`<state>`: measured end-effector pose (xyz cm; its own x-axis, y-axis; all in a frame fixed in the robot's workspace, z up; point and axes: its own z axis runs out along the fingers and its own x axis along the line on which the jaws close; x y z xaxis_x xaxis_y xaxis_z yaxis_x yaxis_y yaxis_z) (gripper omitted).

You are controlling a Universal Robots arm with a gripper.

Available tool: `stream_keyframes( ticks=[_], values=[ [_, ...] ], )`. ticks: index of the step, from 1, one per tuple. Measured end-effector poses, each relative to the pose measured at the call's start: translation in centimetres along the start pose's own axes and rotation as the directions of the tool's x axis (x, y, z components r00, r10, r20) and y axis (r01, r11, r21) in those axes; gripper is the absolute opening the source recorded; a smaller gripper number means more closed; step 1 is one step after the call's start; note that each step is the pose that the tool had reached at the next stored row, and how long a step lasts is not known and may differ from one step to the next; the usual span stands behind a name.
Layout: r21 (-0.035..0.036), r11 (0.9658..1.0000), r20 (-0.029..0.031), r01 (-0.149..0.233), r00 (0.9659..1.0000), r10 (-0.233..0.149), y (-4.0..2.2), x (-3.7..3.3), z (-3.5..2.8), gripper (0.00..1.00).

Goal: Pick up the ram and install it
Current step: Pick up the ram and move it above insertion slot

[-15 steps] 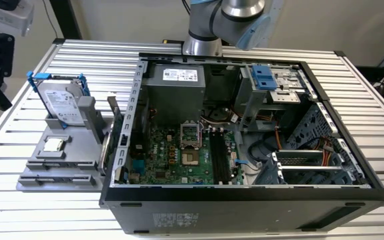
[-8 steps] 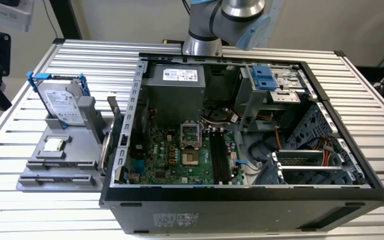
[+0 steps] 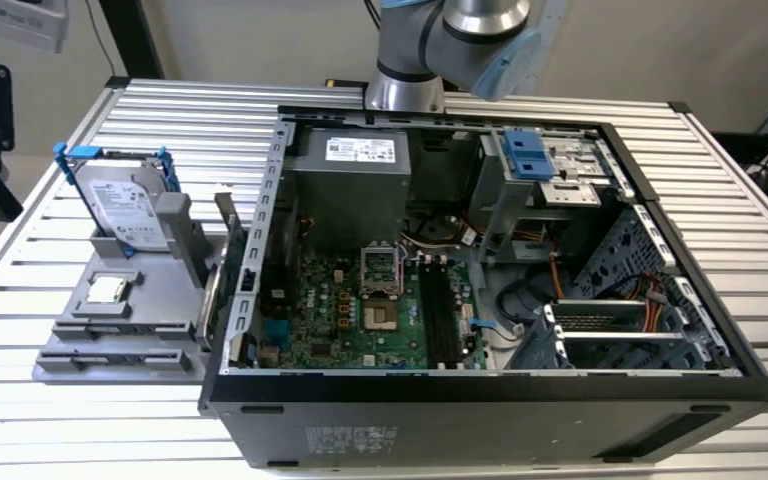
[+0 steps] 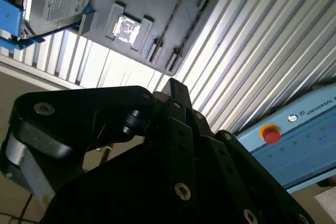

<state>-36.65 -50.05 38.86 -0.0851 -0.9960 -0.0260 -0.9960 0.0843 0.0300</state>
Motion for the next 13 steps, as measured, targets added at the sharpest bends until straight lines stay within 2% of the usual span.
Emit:
stream_keyframes(
  ticks=[2,5,9,11,13],
  values=[
    [-0.0006,0.9993,-0.0011,0.037,0.9993,-0.037,0.00,0.00,0.01,0.00],
    [-0.0018,0.9958,-0.0026,0.091,0.9958,-0.091,-0.01,0.00,0.02,0.00],
    [-0.0037,0.9866,-0.0046,0.163,0.9866,-0.163,0.00,0.00,0.04,0.00],
    [-0.0043,0.9833,-0.0050,0.182,0.9833,-0.182,0.00,0.00,0.04,0.00],
    [-0.0044,0.9828,-0.0051,0.184,0.9828,-0.185,0.00,0.00,0.04,0.00]
  ],
)
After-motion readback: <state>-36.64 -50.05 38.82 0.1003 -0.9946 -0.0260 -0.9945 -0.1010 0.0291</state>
